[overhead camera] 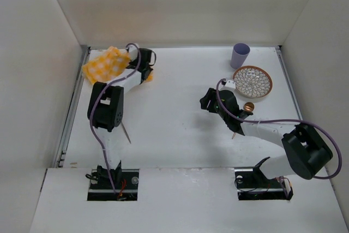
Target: Set the dinner table for one person
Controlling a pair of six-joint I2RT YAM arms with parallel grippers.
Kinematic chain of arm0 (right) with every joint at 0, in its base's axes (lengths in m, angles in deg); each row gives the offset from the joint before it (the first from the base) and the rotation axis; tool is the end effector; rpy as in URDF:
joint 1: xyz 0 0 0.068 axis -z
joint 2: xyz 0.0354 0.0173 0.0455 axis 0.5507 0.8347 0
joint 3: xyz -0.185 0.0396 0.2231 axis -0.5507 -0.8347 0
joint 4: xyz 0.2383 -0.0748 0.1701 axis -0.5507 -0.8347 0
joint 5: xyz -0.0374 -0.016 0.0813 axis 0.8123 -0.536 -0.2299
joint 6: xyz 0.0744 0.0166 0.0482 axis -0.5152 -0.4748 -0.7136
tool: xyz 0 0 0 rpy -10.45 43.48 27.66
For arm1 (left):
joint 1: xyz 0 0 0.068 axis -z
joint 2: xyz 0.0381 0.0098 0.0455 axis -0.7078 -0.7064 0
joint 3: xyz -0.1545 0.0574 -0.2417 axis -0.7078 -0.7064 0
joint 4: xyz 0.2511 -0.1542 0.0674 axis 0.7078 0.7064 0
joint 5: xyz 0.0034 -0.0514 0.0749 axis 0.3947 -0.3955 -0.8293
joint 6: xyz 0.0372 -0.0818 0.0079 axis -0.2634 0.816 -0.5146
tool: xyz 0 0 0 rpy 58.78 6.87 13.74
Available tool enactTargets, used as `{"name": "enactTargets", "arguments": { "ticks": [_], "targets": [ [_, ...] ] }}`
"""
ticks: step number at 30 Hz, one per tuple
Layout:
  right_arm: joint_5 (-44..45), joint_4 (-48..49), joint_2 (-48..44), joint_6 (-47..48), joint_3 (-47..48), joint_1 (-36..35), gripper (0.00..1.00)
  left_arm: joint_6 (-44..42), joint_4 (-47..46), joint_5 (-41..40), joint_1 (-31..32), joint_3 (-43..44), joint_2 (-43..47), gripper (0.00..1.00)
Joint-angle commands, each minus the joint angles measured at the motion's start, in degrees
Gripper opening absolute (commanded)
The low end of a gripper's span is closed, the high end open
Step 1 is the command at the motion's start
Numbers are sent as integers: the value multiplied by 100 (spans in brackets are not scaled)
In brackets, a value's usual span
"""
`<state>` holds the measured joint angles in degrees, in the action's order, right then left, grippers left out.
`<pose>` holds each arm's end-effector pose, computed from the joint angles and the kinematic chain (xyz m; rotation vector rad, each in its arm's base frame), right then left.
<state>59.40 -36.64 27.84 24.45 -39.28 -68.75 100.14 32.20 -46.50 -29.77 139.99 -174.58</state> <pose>0.3014 0.1855 0.1693 0.1865 2.0477 0.4845 0.5339 -0.1126 0.1809 -0.5511 2.0174 -0.0668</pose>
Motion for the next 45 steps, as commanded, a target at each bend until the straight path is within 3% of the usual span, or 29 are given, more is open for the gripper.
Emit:
{"name": "enactTargets", "arguments": {
  "ticks": [1, 4, 7, 13, 17, 20, 25, 30, 37, 45],
  "targets": [
    [23, 106, -113, 50, 157, 22, 64, -396, -304, 553, 951, 464, 60, 7],
    [67, 107, -227, -2, 95, 92, 63, -563, -523, 842, 1497, 334, 200, 7],
    [172, 142, -446, -55, -10, 136, 63, -739, -910, 1037, 1937, -349, 621, 8],
    [515, 159, -965, -204, -239, 215, 66, -503, -1640, -16, 2666, -2643, 2035, 15],
    [481, 203, -1001, -240, -274, 259, 71, -450, -2324, -1237, 3492, -4076, 3213, 41],
    [340, 203, -764, -205, -161, 233, 73, -415, -2327, -1652, 3766, -4587, 4021, 53],
    [182, 212, -447, -73, 33, 102, 74, 208, -1484, -1758, 3416, -4887, 5113, 67],
    [-248, 476, -456, 225, 182, -109, 80, 1122, -1008, -1303, 2591, -5080, 5316, 75],
    [-671, 19, 9, 148, 1017, 170, 87, 1361, -1710, -283, 1798, -5100, 5220, 85],
    [-1093, -623, 1652, -195, 2458, 672, 88, 1229, -1386, 17, 1710, -4273, 4324, 89]
  ]
}}
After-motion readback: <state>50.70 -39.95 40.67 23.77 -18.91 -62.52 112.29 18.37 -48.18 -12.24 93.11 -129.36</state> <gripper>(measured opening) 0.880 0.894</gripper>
